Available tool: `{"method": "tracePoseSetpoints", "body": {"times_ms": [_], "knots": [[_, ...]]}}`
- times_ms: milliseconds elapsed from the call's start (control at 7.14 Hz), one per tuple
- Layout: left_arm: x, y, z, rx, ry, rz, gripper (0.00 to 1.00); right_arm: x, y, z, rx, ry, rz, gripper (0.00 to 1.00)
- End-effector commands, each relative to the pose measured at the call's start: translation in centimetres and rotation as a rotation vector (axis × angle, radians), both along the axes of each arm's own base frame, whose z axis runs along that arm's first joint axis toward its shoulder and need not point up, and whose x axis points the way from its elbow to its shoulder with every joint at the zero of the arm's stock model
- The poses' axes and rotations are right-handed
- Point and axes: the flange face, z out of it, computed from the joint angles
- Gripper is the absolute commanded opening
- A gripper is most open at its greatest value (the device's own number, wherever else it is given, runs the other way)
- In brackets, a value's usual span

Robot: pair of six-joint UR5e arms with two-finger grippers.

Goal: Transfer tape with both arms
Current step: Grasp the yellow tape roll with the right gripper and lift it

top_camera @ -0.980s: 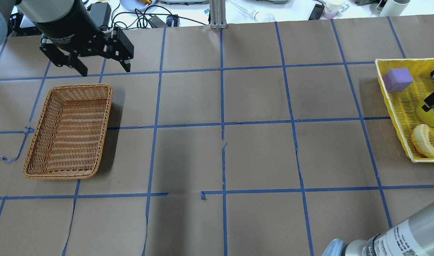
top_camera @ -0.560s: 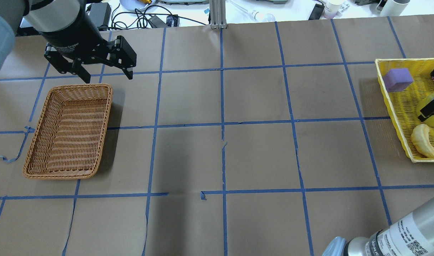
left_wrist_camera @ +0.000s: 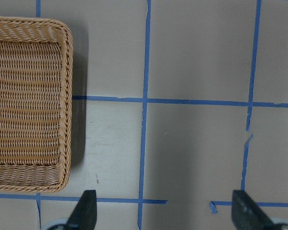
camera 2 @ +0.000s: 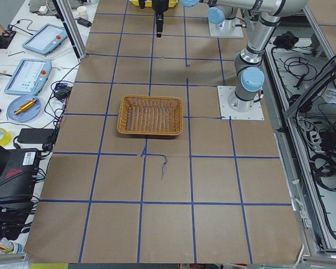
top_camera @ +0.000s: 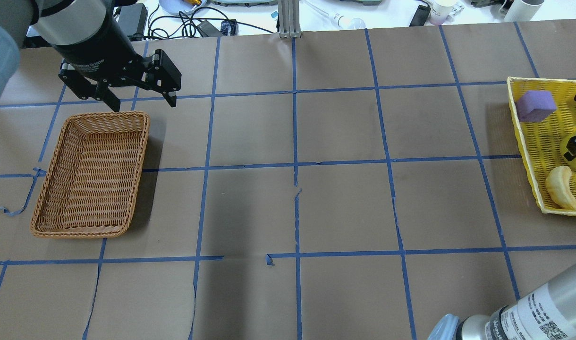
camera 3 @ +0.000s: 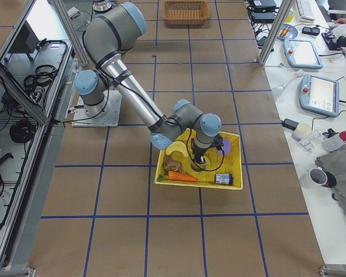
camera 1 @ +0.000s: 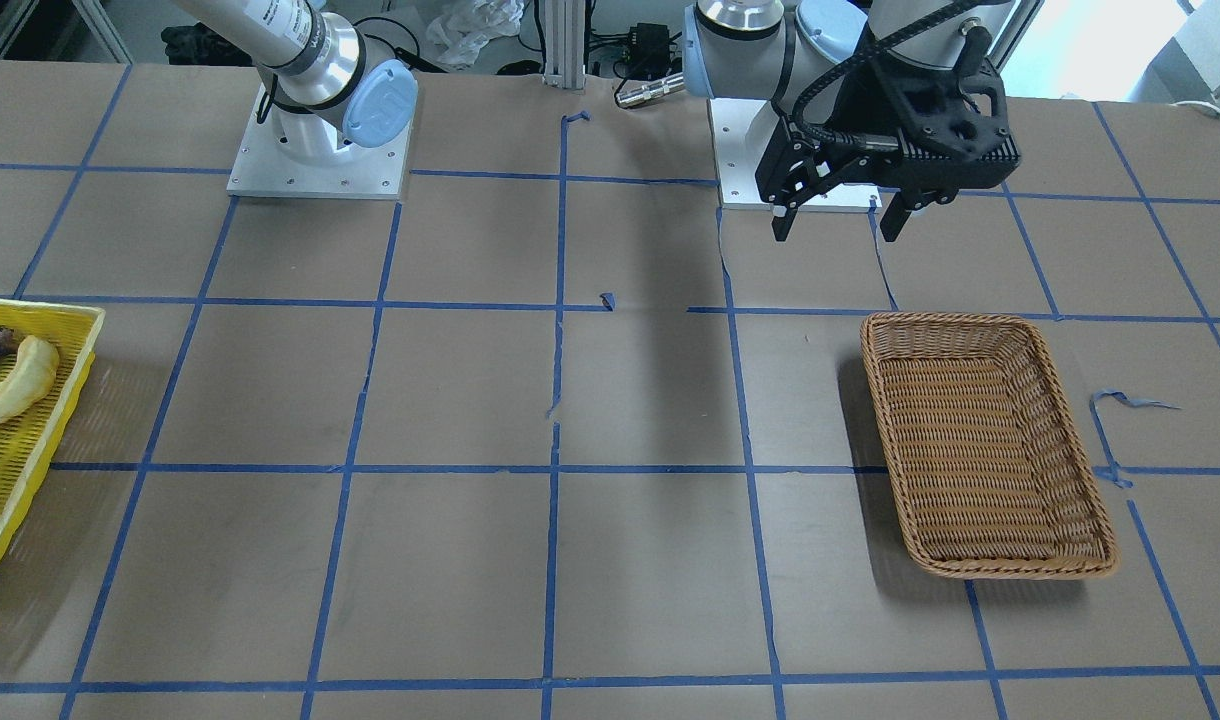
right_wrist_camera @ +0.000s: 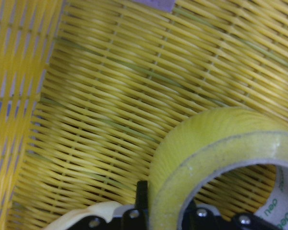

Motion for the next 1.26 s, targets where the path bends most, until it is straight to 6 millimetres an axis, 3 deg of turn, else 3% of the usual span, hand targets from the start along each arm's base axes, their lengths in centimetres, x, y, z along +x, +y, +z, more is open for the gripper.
{"method": "tracePoseSetpoints", "body": {"times_ms": [0, 140, 280, 420, 700, 840, 1120], "knots": [[0.0, 0.1, 0.1, -0.002, 0.000, -0.002, 1.00, 3.8, -0.3, 6.2, -0.047, 0.007, 0.004, 0.00], [0.0, 0.1, 0.2, -0.004, 0.000, -0.002, 1.00, 5.9, -0.1, 8.6, -0.045, -0.006, -0.001, 0.00], [0.1, 0.1, 0.2, -0.004, 0.000, 0.003, 1.00, 10.7, -0.6, 11.3, -0.040, -0.007, -0.011, 0.00], [0.2, 0.1, 0.1, -0.001, 0.000, 0.003, 1.00, 18.5, -1.5, 13.8, -0.041, 0.001, -0.076, 0.00], [0.0, -0.2, -0.1, 0.002, -0.001, 0.000, 1.00, 35.3, -2.6, 14.3, -0.034, 0.014, -0.166, 0.00], [0.0, -0.3, -0.2, 0.004, 0.000, 0.001, 1.00, 44.5, -1.8, 14.1, -0.049, 0.024, -0.221, 0.00], [0.1, -0.2, -0.1, 0.004, 0.001, 0.000, 1.00, 58.8, 1.5, 11.6, -0.070, 0.025, -0.280, 0.00]]}}
